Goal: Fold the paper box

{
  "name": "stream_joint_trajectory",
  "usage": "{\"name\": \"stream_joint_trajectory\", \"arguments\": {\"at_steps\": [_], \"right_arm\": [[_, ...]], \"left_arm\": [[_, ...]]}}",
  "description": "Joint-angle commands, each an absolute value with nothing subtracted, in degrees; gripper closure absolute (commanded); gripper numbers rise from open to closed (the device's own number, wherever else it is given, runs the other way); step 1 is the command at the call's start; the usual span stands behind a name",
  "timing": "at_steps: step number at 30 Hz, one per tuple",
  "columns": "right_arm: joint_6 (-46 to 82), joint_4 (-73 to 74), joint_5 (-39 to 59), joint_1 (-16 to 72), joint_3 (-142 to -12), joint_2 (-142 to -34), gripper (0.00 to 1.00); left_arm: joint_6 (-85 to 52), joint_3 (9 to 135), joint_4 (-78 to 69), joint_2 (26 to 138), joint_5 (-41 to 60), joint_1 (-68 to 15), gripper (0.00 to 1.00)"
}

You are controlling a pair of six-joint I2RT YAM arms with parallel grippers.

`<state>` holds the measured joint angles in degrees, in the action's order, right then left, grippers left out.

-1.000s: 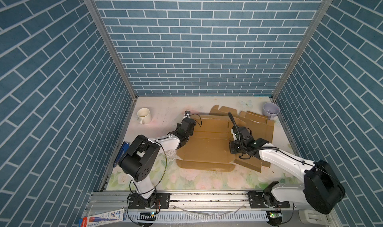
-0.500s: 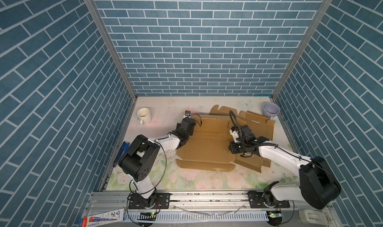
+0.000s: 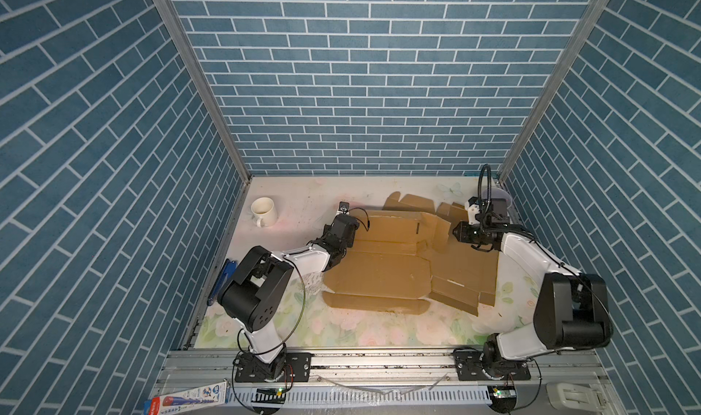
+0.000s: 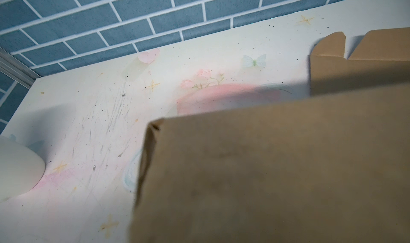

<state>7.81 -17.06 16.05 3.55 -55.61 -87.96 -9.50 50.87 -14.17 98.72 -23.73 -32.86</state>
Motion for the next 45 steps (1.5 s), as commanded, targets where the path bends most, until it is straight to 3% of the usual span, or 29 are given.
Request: {"name": "stream_joint_trajectory", "arguments": {"at_steps": [1,6,12,20,26,30,37,41,45], "right_arm": [[1.17,-10.59,21.96,4.05,-56.25,-89.1,0.64],[1.66,-1.34,30.3,4.5,-53.86,-91.71,0.64],[0.02,-7.28,38.34,6.16,-55.52,-92.7,0.68],[-1.64,-16.49,39.12,9.07,-53.0,-84.91,0.7],[-4.74,-22.5,35.21,14.22,-53.64,-82.95,0.68],[-6.34,-19.93,27.08,16.4,-53.16,-83.92,0.57],[-6.55,-5.0,18.21,18.85,-54.51,-89.21,0.47],[-3.35,4.31,19.15,19.37,-53.41,-91.27,0.42],[-1.6,11.59,15.78,20.64,-52.47,-93.7,0.45]], "left_arm": [[-8.76,49.12,-4.12,102.3,-19.88,-32.87,1.0],[-8.97,49.41,-4.44,103.06,-19.26,-32.87,1.0],[-9.26,49.39,-4.53,103.12,-19.27,-32.7,1.0],[-10.52,49.2,-4.65,102.46,-18.18,-31.9,1.0],[-10.43,49.18,-4.66,102.34,-18.19,-31.83,1.0],[-10.55,48.87,-5.01,102.17,-18.06,-31.75,1.0],[-10.15,49.39,-4.49,102.46,-17.44,-31.78,1.0],[-9.93,49.51,-4.24,102.08,-17.1,-31.64,1.0],[-9.93,50.25,-3.61,102.55,-16.0,-31.47,1.0]]}}
